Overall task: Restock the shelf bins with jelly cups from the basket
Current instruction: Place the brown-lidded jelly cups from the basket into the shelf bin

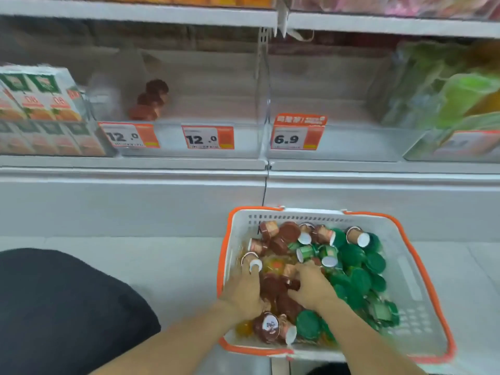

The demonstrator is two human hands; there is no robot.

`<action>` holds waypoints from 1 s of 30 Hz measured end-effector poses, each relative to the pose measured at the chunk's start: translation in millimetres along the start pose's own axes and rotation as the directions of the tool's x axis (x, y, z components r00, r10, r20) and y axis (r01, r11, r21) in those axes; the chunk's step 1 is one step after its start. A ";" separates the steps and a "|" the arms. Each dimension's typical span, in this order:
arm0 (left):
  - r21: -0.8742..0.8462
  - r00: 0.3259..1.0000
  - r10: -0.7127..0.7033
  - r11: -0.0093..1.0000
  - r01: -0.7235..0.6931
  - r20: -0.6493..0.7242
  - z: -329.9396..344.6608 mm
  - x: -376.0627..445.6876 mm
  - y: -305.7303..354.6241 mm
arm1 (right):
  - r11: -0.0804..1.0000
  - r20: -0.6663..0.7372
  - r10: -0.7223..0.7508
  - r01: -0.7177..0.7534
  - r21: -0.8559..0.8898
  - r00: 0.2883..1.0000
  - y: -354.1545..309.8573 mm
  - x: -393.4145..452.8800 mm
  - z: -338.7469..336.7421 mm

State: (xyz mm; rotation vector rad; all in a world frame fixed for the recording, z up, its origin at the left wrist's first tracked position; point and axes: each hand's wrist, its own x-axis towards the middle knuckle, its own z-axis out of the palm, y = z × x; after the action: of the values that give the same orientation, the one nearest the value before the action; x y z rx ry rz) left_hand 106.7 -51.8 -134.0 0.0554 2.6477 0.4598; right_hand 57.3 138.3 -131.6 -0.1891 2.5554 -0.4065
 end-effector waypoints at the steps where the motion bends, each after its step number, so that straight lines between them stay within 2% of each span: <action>1: 0.020 1.000 -0.004 1.000 0.004 0.020 5.5 3.7 -0.8 | 1.000 -0.025 0.008 -0.008 -0.023 1.000 -1.8 -3.2 2.6; 5: -0.142 0.996 -0.085 0.987 0.079 -0.036 16.8 12.6 2.4 | 0.982 -0.100 0.034 -0.052 -0.182 0.994 -8.2 -10.2 16.7; 8: -0.249 0.974 -0.203 0.953 0.173 -0.103 15.7 21.6 7.0 | 0.971 -0.139 0.035 -0.067 -0.231 0.990 -8.8 -9.3 24.4; 11: -0.295 0.960 -0.258 0.931 0.216 -0.113 11.4 34.1 8.5 | 0.971 -0.155 -0.010 -0.027 -0.236 0.988 -4.2 -6.3 23.8; 14: -0.364 0.958 -0.276 0.903 0.229 -0.083 8.1 47.8 5.4 | 0.996 -0.150 0.003 -0.016 -0.087 0.989 -0.3 -3.5 12.8; 16: -0.400 0.963 -0.268 0.885 0.238 -0.018 6.9 55.7 2.5 | 0.974 -0.172 0.096 -0.057 0.219 0.980 1.0 -2.9 1.7; 17: -0.415 0.965 -0.264 0.877 0.244 0.010 7.3 59.5 1.2 | 0.911 -0.168 0.154 -0.074 0.406 0.974 2.8 -1.9 -2.1; 19: -0.450 0.961 -0.276 0.857 0.252 0.012 6.1 63.5 1.3 | 0.702 -0.130 0.279 -0.110 0.704 0.951 3.9 -2.3 -10.2; 21: -0.474 0.945 -0.321 0.843 0.254 -0.065 4.0 64.7 4.3 | 0.458 -0.045 0.368 -0.139 0.878 0.929 8.1 -2.3 -15.4; 23: -0.468 0.922 -0.361 0.845 0.260 -0.140 -0.7 61.5 9.9 | 0.225 0.063 0.345 -0.148 0.963 0.936 11.5 -3.7 -25.7; 26: -0.474 0.919 -0.369 0.840 0.266 -0.138 -7.1 54.0 15.6 | 0.017 0.179 0.211 -0.187 0.982 0.961 14.0 -5.4 -42.3; 28: -0.413 0.940 -0.338 0.864 0.290 -0.049 -18.4 52.7 15.3 | -0.101 0.214 0.123 -0.202 0.974 0.969 9.1 -4.1 -53.0; 30: -0.485 0.944 -0.326 0.817 0.311 0.056 -38.4 53.5 12.3 | -0.209 0.222 0.046 -0.208 0.956 0.974 -0.4 -1.8 -62.4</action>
State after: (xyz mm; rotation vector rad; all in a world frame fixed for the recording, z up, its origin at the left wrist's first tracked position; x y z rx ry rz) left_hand 41.4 -46.1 -120.3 -0.5499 2.4152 0.9984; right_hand 25.6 153.8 -80.1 0.6741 1.2576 -2.1205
